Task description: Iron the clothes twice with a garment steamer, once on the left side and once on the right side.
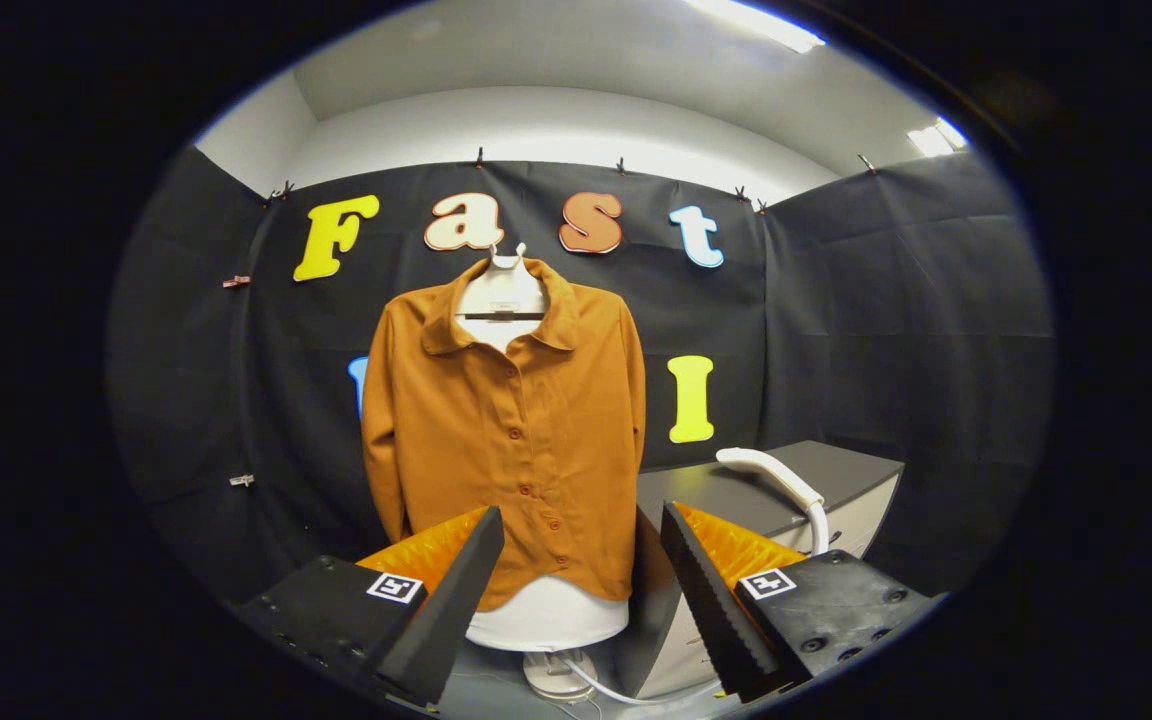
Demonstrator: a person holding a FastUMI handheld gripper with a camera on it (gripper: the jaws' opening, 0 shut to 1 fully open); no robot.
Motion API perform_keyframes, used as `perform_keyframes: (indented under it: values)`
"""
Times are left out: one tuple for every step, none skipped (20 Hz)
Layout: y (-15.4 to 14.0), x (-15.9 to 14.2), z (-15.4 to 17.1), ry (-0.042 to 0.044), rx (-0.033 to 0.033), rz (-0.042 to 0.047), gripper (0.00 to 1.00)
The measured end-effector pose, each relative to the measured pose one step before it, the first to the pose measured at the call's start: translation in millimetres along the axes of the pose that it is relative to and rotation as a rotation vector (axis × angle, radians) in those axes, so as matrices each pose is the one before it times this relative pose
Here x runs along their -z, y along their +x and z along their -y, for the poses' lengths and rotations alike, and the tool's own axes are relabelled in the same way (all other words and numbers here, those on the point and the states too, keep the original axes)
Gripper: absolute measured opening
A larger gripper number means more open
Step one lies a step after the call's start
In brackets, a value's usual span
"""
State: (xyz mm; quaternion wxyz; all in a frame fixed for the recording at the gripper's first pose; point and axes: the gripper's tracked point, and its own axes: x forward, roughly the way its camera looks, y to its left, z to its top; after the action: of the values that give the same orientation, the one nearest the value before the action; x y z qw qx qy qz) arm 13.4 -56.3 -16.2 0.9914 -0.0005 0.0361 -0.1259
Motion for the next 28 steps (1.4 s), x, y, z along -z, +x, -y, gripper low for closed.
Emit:
perform_keyframes:
  values:
    - [8.22, 0.09, 10.61, 0.00063, 0.01098, -0.00112, 0.99]
    - [9.29, 0.16, 10.67, 0.00114, 0.00871, -0.00183, 0.99]
    - [9.29, 0.21, 10.68, 0.00109, 0.00655, -0.00046, 0.99]
    - [10.65, -1.14, 11.95, -0.00035, 0.00533, 0.00117, 0.99]
    - [13.17, -1.72, 11.86, -0.00254, 0.00493, 0.00250, 0.99]
    - [13.64, -0.64, 13.11, -0.00154, 0.00426, -0.00467, 0.99]
    - [13.23, -0.19, 13.07, -0.00048, 0.00518, -0.00009, 0.99]
    - [16.04, -2.99, 15.21, -0.00399, 0.01091, 0.00825, 0.99]
    - [13.92, -1.53, 12.52, -0.00495, 0.00766, 0.00429, 0.99]
    - [14.22, 0.14, 13.11, -0.00466, 0.00614, -0.00072, 0.99]
    - [14.64, 0.73, 11.91, -0.00141, 0.00510, -0.00560, 0.99]
    - [12.98, 1.33, 11.14, 0.00071, 0.00293, -0.00624, 0.99]
    - [12.91, 1.45, 9.61, 0.00070, 0.00152, -0.00553, 0.99]
    - [11.91, 1.57, 9.27, 0.00064, 0.00103, -0.00665, 0.99]
    - [11.57, 3.04, 9.58, -0.00058, 0.00396, -0.01014, 0.99]
    - [9.76, 3.84, 9.78, -0.00003, 0.00470, -0.01256, 0.99]
    - [10.18, 4.04, 8.94, 0.00278, 0.00399, -0.01203, 0.99]
    - [8.83, 3.29, 8.08, 0.00422, 0.00286, -0.01248, 0.99]
    - [9.25, 3.91, 7.70, 0.00193, 0.00559, -0.01343, 0.99]
    - [10.69, 3.91, 8.62, -0.00158, 0.00784, -0.01621, 0.99]
    - [10.62, 4.93, 7.58, -0.00427, 0.00512, -0.01930, 0.99]
    - [10.46, 5.29, 5.37, -0.00508, 0.00323, -0.01970, 0.99]
    - [8.89, 5.62, 6.84, -0.00335, 0.00351, -0.02036, 0.99]
    - [11.34, 3.96, 6.84, 0.00086, 0.00397, -0.02127, 0.99]
    - [9.02, 4.41, 5.73, 0.00329, 0.00235, -0.01741, 0.99]
    - [8.92, 5.21, 4.86, 0.00261, 0.00341, -0.02043, 0.99]
    - [9.35, 4.34, 5.00, -0.00008, 0.00560, -0.02129, 0.99]
    - [9.18, 3.58, 4.23, -0.00450, 0.00517, -0.02164, 0.99]
